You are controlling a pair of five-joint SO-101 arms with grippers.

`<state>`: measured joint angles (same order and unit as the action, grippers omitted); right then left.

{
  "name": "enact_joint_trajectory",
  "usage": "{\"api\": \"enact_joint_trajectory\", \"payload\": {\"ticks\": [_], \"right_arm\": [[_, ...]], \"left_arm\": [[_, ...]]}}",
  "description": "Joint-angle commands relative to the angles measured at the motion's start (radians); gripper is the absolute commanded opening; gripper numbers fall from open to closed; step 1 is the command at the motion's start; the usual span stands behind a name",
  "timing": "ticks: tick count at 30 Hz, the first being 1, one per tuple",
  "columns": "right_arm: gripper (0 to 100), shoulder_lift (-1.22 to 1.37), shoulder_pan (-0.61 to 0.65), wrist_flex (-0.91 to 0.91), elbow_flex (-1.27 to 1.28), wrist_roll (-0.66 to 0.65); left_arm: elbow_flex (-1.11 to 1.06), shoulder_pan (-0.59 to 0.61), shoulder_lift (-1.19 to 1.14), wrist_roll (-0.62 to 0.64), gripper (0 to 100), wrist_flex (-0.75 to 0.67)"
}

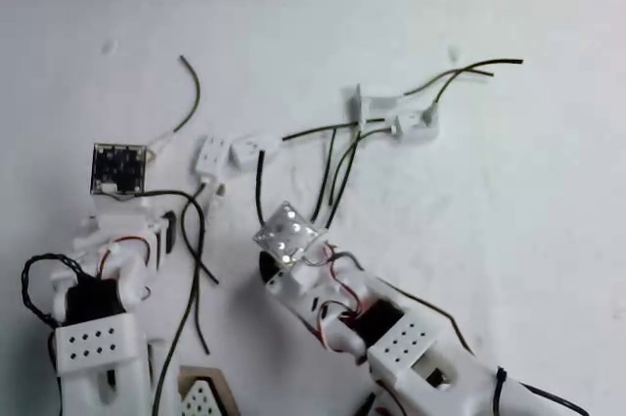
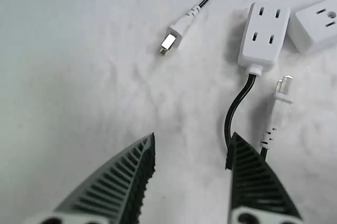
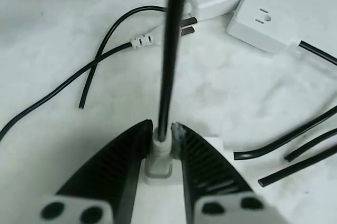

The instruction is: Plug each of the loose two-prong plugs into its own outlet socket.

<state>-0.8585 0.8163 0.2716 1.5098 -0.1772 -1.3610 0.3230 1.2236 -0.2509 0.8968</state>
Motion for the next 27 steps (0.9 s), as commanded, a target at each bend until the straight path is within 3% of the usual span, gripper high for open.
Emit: {"api": "enact_joint_trajectory", "payload": {"ticks": [1,9,27], "right_arm": [[1.9,0.087,-0.019,0.073,-0.037,-0.028],[1.9,0.222,-0.019,0.16,-0.147,-0.029],[1.9,0.09,-0.097,0.352,-0.152,-0.029]], "left_arm": [[0.003,0.008,0.012,-0.005,23,-0.017],[0.002,0.008,0.012,-0.005,23,-0.017],[0.002,0.01,0.012,-0.006,23,-0.017]]}}
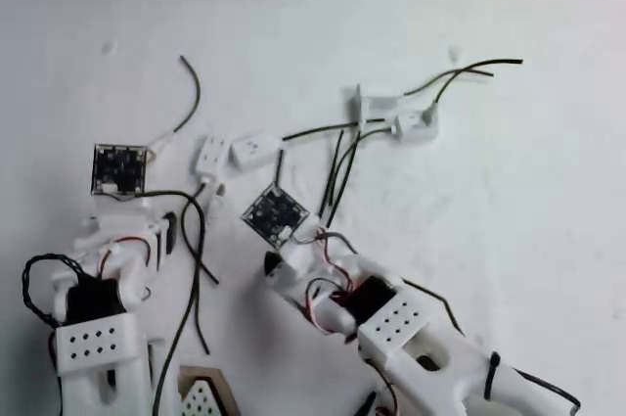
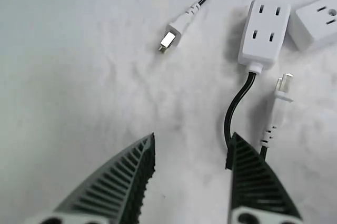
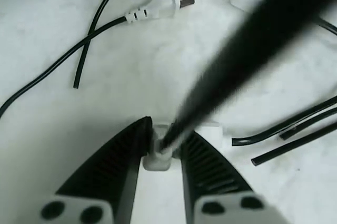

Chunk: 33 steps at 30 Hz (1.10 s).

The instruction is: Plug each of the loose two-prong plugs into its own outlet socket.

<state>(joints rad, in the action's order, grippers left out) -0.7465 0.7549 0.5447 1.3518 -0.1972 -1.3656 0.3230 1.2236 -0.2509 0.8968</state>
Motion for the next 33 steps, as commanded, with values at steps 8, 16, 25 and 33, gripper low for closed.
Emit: {"api": "enact_joint_trajectory", "payload": {"ticks": [8,16,25,33], "right_arm": [[1.9,-0.071,-0.035,0.091,0.011,-0.023],[1.9,-0.07,-0.035,-0.179,0.083,-0.1],[1.9,-0.07,-0.035,-0.182,0.118,-0.098],[1.9,0.016,-0.064,-0.162,0.075,-0.106]], "left_arm": [[0.006,0.01,0.012,-0.006,23,-0.017],[0.006,0.01,0.012,-0.006,23,-0.017],[0.006,0.01,0.012,-0.006,23,-0.017],[0.006,0.01,0.012,-0.006,23,-0.017]]}}
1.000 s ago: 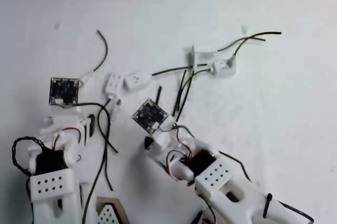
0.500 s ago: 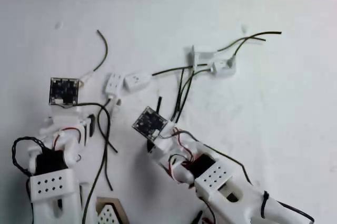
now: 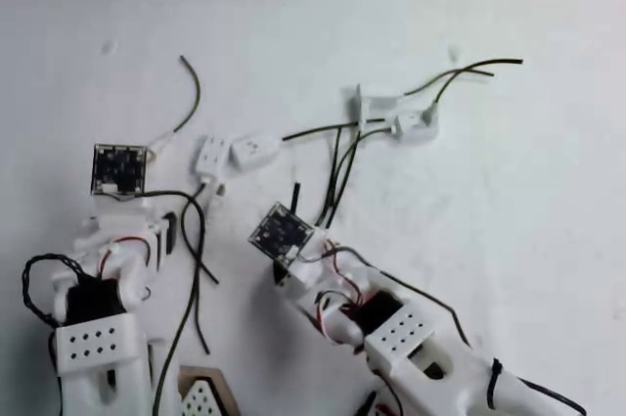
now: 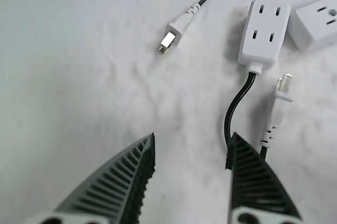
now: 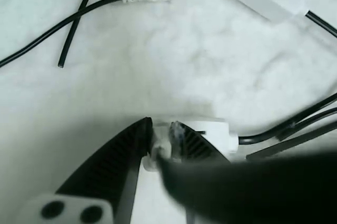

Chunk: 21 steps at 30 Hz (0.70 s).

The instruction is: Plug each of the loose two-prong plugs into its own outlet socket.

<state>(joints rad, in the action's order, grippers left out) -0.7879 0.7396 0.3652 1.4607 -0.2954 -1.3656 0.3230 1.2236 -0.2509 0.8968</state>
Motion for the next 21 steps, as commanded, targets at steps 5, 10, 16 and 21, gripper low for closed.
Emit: {"api": "enact_joint_trajectory", "payload": {"ticks": [5,10,16,21], "right_arm": [[1.9,0.199,-0.203,0.018,-0.18,-0.038],[1.9,0.348,-0.363,0.016,-0.344,-0.109],[1.9,0.565,-0.516,0.016,-0.522,-0.184],[1.9,0.737,-0.618,0.016,-0.66,-0.215]], "left_arm": [[0.006,0.01,0.012,-0.006,23,-0.017],[0.005,0.01,0.012,-0.006,23,-0.017],[-0.008,0.01,0.012,-0.008,23,-0.021],[-0.008,0.01,0.012,-0.008,23,-0.025]]}}
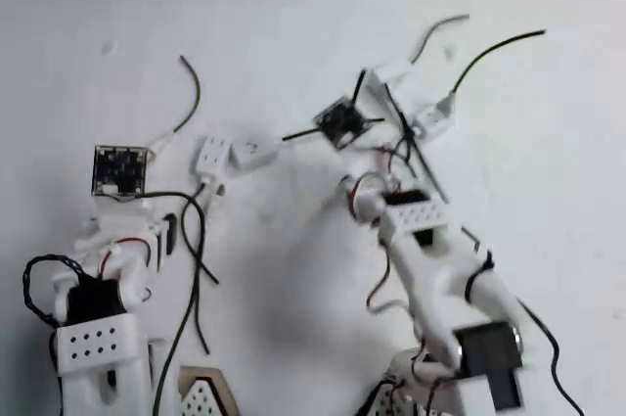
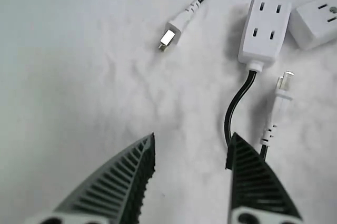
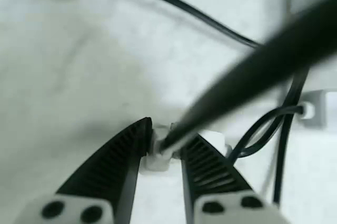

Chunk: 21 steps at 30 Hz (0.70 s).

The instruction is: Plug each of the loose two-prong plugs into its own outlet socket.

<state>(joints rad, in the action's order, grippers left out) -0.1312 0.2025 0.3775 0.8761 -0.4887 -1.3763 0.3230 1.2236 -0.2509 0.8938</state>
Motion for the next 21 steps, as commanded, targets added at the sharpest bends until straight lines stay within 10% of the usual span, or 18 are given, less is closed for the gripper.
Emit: {"api": "enact_joint_trajectory", "payload": {"ticks": [1,9,21], "right_arm": [[1.9,0.105,-0.088,0.004,-0.091,-0.025],[7.9,0.059,-0.064,0.059,-0.117,-0.021],[20.4,-0.217,0.156,0.648,-0.35,0.219]], "left_arm": [[0.002,0.01,0.012,-0.008,23,-0.021],[0.002,0.01,0.012,-0.008,23,-0.021],[0.029,0.193,0.012,0.091,23,-0.072]]}}
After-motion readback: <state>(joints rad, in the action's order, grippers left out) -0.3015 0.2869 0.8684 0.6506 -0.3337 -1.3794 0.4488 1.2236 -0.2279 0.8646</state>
